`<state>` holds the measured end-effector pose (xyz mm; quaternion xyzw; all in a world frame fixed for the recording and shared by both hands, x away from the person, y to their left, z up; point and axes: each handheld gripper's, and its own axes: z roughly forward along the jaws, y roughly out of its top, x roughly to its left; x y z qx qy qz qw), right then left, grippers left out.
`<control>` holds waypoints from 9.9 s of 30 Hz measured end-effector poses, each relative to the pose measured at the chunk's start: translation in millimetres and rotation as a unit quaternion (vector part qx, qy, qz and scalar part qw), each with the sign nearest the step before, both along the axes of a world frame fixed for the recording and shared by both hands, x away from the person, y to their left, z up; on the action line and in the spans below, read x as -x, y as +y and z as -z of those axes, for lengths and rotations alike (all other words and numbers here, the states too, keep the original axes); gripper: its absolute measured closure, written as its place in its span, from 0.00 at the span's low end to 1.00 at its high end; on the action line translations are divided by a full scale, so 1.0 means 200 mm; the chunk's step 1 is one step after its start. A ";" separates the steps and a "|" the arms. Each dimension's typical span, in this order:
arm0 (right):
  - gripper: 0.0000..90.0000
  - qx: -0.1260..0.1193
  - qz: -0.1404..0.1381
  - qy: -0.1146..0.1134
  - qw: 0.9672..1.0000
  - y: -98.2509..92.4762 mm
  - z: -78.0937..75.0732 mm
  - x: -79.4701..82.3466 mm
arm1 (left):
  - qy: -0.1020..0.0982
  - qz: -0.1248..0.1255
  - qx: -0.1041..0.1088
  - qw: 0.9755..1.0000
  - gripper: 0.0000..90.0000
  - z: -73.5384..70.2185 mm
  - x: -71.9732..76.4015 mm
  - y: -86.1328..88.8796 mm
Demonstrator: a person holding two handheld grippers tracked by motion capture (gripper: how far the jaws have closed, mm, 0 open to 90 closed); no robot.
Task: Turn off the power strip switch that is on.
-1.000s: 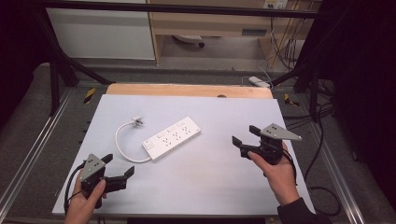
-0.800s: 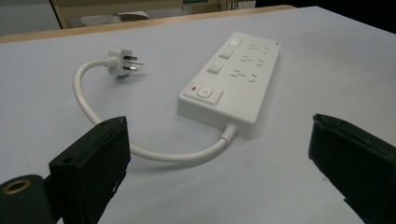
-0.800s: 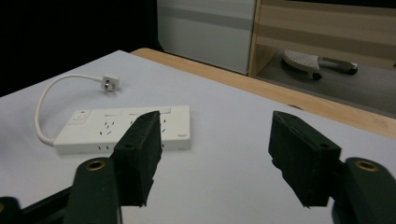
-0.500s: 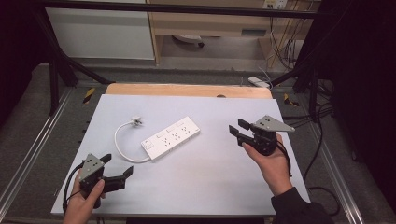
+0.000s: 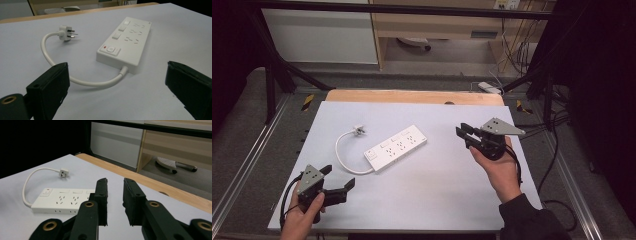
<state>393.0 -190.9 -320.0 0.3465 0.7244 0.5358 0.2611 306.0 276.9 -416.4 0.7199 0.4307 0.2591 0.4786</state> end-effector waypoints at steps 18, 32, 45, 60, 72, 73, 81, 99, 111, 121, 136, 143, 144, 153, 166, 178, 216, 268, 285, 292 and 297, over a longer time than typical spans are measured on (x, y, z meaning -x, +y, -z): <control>0.98 0.003 -0.008 0.008 1.000 0.11 0.02 -0.10 | 0.000 0.005 -0.004 1.000 0.06 0.00 0.00 0.00; 1.00 0.008 -0.017 0.015 1.000 0.21 0.02 -0.20 | 0.000 0.006 -0.004 1.000 0.06 0.00 0.00 0.00; 1.00 0.017 -0.018 0.032 0.999 0.29 0.08 -0.31 | 0.000 0.007 -0.008 1.000 0.06 0.00 0.00 0.00; 1.00 0.025 -0.014 0.049 0.998 0.37 0.13 -0.43 | 0.001 0.005 -0.005 1.000 0.06 0.00 0.00 0.01; 1.00 0.033 -0.019 0.066 0.997 0.45 0.17 -0.50 | 0.001 0.004 -0.006 1.000 0.06 0.00 -0.01 0.01; 1.00 0.034 -0.021 0.068 0.997 0.46 0.17 -0.51 | 0.001 0.004 -0.006 1.000 0.06 0.00 -0.01 0.01; 1.00 0.039 -0.018 0.081 0.996 0.51 0.21 -0.55 | 0.000 0.000 -0.004 1.000 0.06 0.00 -0.01 0.02; 1.00 0.049 -0.009 0.109 0.993 0.55 0.29 -0.62 | 0.001 0.003 -0.002 1.000 0.06 0.00 -0.01 0.02; 1.00 0.054 -0.011 0.120 0.991 0.61 0.36 -0.64 | 0.001 0.003 -0.002 1.000 0.06 0.00 -0.01 0.03; 1.00 0.057 -0.013 0.128 0.990 0.65 0.40 -0.65 | 0.001 0.002 0.000 1.000 0.06 0.00 -0.01 0.03; 1.00 0.065 -0.015 0.134 0.989 0.71 0.47 -0.67 | 0.001 0.001 0.000 1.000 0.06 0.00 -0.01 0.04; 1.00 0.069 -0.015 0.136 0.988 0.74 0.50 -0.68 | 0.001 0.000 0.002 1.000 0.06 0.00 -0.01 0.04; 1.00 0.072 -0.016 0.137 0.988 0.75 0.51 -0.68 | 0.001 0.000 0.002 1.000 0.06 0.00 -0.01 0.04; 1.00 0.075 -0.014 0.140 0.987 0.77 0.54 -0.69 | 0.001 0.001 0.002 1.000 0.06 0.00 -0.01 0.04; 1.00 0.079 -0.011 0.146 0.986 0.79 0.57 -0.70 | 0.004 0.002 0.003 1.000 0.06 0.00 -0.01 0.04; 1.00 0.085 -0.011 0.147 0.985 0.80 0.58 -0.71 | 0.005 0.002 0.004 1.000 0.06 0.00 -0.01 0.04; 1.00 0.098 -0.009 0.137 0.986 0.80 0.59 -0.70 | 0.005 0.003 0.004 1.000 0.06 0.00 -0.01 0.04; 0.66 0.048 -0.021 0.127 0.991 0.69 0.35 -0.64 | 0.008 0.002 0.008 1.000 0.06 0.00 -0.01 0.05; 0.37 0.033 -0.015 0.130 0.991 0.62 0.25 -0.60 | 0.007 0.002 0.006 1.000 0.06 0.00 -0.01 0.05; 0.26 0.022 -0.013 0.134 0.991 0.59 0.21 -0.59 | 0.009 0.001 0.007 1.000 0.06 0.00 -0.01 0.05; 0.15 0.023 -0.006 0.129 0.991 0.57 0.19 -0.59 | 0.008 0.001 0.007 1.000 0.06 0.00 -0.01 0.05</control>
